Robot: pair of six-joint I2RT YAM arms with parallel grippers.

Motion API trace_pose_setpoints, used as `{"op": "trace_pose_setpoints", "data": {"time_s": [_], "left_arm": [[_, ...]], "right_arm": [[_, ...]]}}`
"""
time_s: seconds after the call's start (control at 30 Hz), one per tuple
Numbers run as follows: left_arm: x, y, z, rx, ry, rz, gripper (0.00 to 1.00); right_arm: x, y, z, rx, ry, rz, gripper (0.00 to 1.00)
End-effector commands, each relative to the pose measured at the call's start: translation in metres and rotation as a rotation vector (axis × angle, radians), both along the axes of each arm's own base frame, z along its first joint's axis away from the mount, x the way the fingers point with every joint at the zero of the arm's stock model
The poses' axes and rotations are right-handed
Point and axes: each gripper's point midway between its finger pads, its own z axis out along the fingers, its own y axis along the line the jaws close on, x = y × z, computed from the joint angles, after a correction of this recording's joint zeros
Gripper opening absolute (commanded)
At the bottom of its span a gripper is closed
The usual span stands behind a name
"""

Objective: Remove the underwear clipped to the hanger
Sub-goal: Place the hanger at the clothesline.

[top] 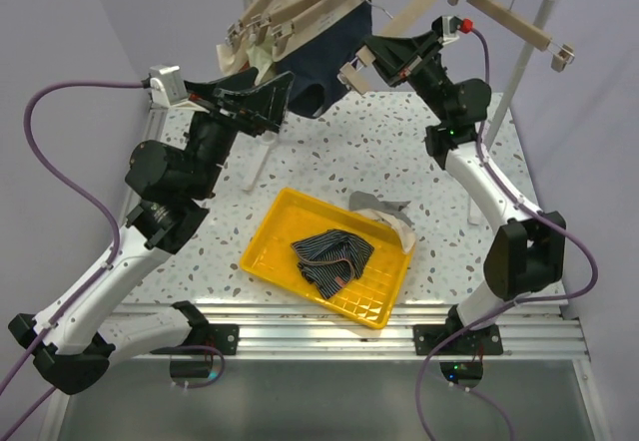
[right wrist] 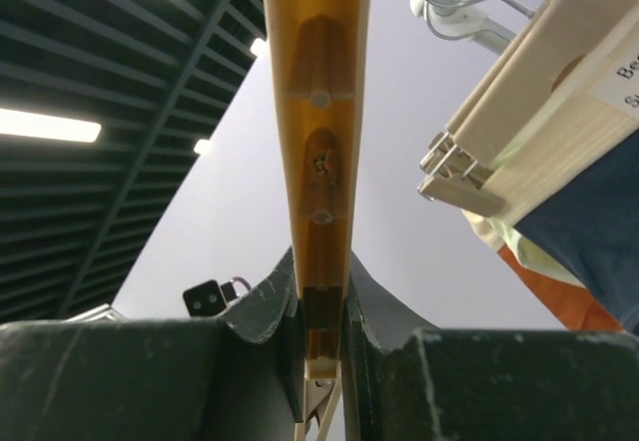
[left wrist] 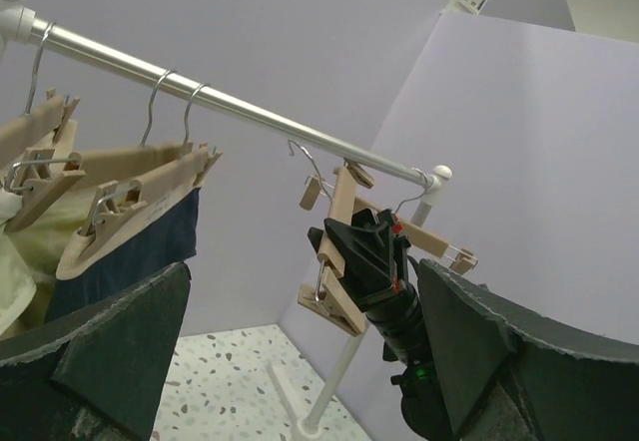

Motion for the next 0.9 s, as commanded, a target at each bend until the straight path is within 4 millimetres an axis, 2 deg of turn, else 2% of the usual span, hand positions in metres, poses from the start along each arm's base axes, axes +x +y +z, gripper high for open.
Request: {"op": "trace_pose_setpoints", "data": {"time_s": [0.0,0.03,0.3,0.57,0.6,0.7,0.87], "left_arm": [[0.000,0.007,0.001,-0.012,0.009,0.019,1.00],[0.000,0.008,0.000,-0.014,0.013,0.020,1.00],[0.002,0.009,-0.006,-0.007,0.045,0.031,1.00],[0.006,0.014,-0.018,0.007,0.094,0.061,1.00],[0.006,0.015,-0.019,0.008,0.097,0.063,1.00],[0.006,0.016,-0.021,0.011,0.108,0.067,1.00],[0.009,0.014,-0.024,0.015,0.116,0.072,1.00]], "right_arm": [[-0.012,-0.010,0.043,0.101,-0.108,0.000,0.00],[-0.012,-0.011,0.049,0.118,-0.109,0.007,0.00],[0.007,-0.013,0.062,0.198,-0.075,0.040,0.00],[0.041,-0.025,0.064,0.267,-0.044,0.016,0.00],[0.039,-0.029,0.071,0.281,-0.065,0.017,0.00],[0.042,-0.032,0.076,0.300,-0.074,0.019,0.00],[0.051,-0.036,0.074,0.315,-0.050,0.003,0.00]]}}
